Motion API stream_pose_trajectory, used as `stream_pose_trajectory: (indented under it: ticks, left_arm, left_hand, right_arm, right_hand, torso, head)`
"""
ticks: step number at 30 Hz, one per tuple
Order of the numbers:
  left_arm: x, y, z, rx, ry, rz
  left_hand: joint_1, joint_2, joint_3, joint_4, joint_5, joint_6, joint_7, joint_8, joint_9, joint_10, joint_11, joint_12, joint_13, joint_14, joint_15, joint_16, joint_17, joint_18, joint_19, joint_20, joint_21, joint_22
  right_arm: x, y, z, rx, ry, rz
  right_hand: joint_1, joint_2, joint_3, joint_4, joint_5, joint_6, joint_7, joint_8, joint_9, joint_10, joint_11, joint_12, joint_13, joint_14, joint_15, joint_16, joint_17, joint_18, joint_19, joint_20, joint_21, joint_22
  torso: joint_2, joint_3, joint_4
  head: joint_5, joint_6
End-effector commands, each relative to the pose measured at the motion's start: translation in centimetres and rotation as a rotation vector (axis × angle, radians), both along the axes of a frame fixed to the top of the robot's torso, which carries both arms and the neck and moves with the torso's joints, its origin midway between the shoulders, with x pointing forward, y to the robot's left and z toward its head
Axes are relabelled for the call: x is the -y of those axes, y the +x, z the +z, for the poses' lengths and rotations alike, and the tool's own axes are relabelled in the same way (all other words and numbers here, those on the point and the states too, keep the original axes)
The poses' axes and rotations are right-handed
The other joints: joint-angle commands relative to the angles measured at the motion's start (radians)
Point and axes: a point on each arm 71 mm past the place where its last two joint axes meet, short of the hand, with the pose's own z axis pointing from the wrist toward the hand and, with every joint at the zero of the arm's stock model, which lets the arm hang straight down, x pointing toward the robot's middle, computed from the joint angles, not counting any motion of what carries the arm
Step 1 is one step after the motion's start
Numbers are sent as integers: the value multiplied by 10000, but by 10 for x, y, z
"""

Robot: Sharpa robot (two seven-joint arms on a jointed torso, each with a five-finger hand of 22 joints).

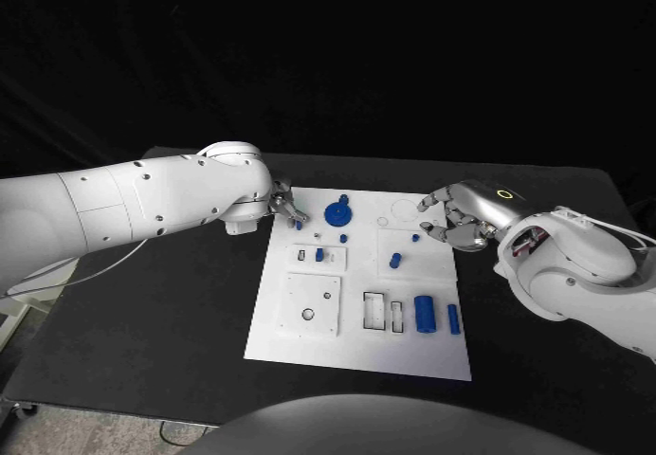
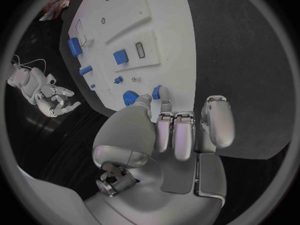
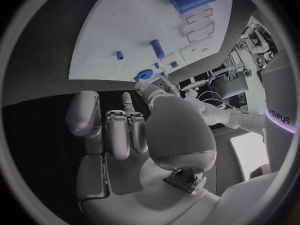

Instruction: Assemble the parts on the task board

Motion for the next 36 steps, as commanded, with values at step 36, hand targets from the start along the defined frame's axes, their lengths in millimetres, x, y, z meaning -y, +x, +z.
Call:
stream_pose_trajectory:
  ticks: [36]
  left_arm:
    - [-13, -17, -1, 88, -883, 201]
  left_hand:
    - [69, -1764, 4909, -811, 362, 53, -33, -273, 385, 691, -122, -131, 2357, 1051, -50, 24, 2635, 111, 20, -81, -31, 1859]
  right_arm:
    - [5, 1, -2, -230, 54, -159]
  right_hand:
    - [93, 52, 152, -48, 102, 92, -1, 43, -51, 691, 64, -166, 2200, 714, 79, -236, 1021, 117, -143, 6, -356, 1237]
  torso:
    - [2, -6, 7]
  head:
    - [5, 0]
